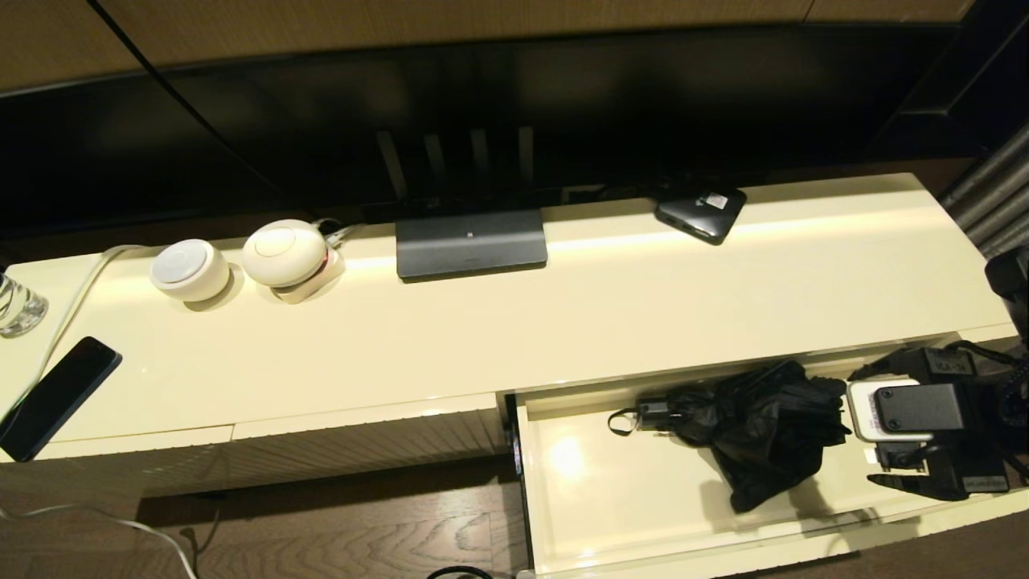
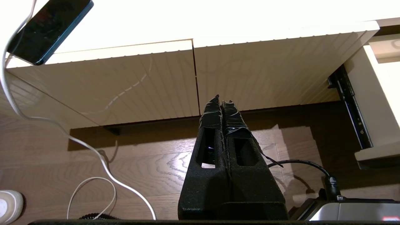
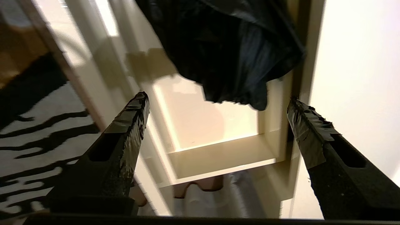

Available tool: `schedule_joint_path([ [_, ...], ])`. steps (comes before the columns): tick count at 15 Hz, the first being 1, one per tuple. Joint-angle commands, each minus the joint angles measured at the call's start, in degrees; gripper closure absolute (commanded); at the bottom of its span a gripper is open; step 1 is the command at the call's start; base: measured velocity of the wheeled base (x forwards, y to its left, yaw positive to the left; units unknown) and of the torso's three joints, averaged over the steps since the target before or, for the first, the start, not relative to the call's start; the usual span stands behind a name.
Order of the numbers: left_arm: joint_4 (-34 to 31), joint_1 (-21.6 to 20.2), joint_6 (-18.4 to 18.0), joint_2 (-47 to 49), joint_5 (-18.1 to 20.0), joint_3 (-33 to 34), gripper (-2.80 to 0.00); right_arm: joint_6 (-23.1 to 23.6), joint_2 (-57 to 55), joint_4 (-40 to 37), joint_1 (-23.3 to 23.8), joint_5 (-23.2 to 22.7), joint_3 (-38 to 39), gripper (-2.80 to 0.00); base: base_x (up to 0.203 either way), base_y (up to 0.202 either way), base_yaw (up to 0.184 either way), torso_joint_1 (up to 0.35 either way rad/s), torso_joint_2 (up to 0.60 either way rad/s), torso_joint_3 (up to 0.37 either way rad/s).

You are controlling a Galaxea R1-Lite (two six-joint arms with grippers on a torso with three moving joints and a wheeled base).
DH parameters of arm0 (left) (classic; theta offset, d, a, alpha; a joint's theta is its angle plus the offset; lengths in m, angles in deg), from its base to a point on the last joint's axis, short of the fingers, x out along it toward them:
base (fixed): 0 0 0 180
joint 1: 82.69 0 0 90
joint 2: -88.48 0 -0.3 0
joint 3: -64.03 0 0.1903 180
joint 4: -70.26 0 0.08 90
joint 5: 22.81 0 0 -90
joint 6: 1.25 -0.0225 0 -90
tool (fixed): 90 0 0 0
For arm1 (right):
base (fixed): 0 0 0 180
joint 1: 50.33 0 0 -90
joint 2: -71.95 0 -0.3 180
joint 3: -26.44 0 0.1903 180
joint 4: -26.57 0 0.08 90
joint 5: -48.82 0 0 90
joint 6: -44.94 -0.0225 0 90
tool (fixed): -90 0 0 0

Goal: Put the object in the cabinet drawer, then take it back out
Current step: Close the drawer

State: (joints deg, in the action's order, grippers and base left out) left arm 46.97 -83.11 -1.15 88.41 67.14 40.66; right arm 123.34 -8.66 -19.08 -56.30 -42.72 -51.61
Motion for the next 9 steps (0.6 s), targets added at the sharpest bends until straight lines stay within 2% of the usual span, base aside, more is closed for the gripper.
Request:
schedule_joint_path([
  [1,0.01,-0.02,-0.01,0.07,-0.04,0.18,0.0,-5.79,5.39,-4.97,-0.25,-0.11,2.53,-2.8,0.0,0.0,0.0,0.0,0.0,0.0],
  [3,0.01,-0.02,-0.01,0.07,-0.04,0.18,0.0,-7.38,7.41,-11.47,-0.5,-0.52,4.24,-2.8,0.0,0.0,0.0,0.0,0.0,0.0],
  [5,0.01,-0.02,-0.01,0.07,-0.04,0.18,0.0,-8.35,8.16,-14.08,-1.43,-1.83,4.69,-2.8,0.0,0.0,0.0,0.0,0.0,0.0],
  [7,0.01,-0.02,-0.01,0.07,-0.04,0.18,0.0,-13.54,8.9,-19.3,-4.61,-3.33,5.98,-2.8,0.0,0.0,0.0,0.0,0.0,0.0],
  [9,0.01,-0.02,-0.01,0.07,-0.04,0.18,0.0,-16.17,8.72,-19.96,-5.89,-3.42,7.83,-2.8,0.0,0.0,0.0,0.0,0.0,0.0],
])
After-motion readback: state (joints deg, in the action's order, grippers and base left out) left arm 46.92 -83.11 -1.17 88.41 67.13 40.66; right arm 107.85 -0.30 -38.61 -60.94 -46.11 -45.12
